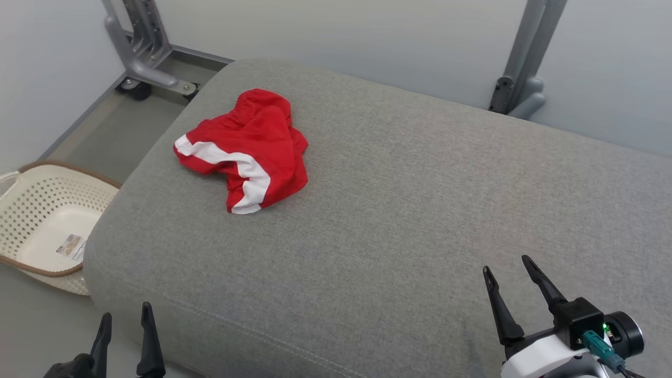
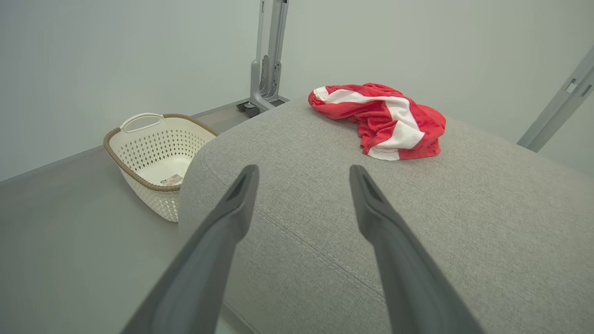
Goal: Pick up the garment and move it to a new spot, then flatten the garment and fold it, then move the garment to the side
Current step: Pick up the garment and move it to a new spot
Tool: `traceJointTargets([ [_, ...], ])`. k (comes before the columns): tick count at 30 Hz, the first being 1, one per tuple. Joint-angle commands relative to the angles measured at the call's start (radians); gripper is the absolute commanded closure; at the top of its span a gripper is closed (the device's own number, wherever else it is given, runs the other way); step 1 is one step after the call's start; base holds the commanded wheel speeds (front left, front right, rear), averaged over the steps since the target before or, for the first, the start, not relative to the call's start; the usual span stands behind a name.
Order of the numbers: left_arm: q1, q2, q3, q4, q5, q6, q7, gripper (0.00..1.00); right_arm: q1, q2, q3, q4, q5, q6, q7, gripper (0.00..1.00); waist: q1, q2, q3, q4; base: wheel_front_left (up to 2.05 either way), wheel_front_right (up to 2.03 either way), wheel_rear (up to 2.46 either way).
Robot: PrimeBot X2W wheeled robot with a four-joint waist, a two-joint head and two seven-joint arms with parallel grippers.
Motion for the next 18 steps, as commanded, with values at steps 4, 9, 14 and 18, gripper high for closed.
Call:
traceJointTargets([
  [4, -0.045, 0.0, -0.025, -0.009, -0.04, 0.002, 0.001, 0.0, -0.008, -0.021, -0.008, -0.009, 0.002, -0.002, -0.002, 0.0, 0.0, 0.0, 0.03, 0.035, 0.0, 0.0, 0.0],
  [9, -0.188, 0.001, -0.082, 0.059, -0.102, 0.002, 0.001, 0.0, -0.076, -0.088, 0.004, -0.029, -0.013, -0.002, -0.002, 0.0, 0.0, 0.0, 0.172, 0.009, 0.0, 0.0, 0.0],
  [14, -0.373, -0.001, -0.127, 0.183, -0.168, 0.002, 0.001, 0.0, -0.16, -0.163, 0.013, -0.053, -0.019, -0.001, -0.002, 0.0, 0.0, 0.0, 0.312, -0.026, 0.0, 0.0, 0.0],
  [18, -0.575, 0.002, -0.197, 0.362, -0.325, 0.002, 0.048, 0.0, -0.229, -0.214, 0.002, -0.07, -0.021, -0.001, -0.002, 0.0, 0.0, 0.0, 0.423, -0.056, 0.0, 0.0, 0.0],
])
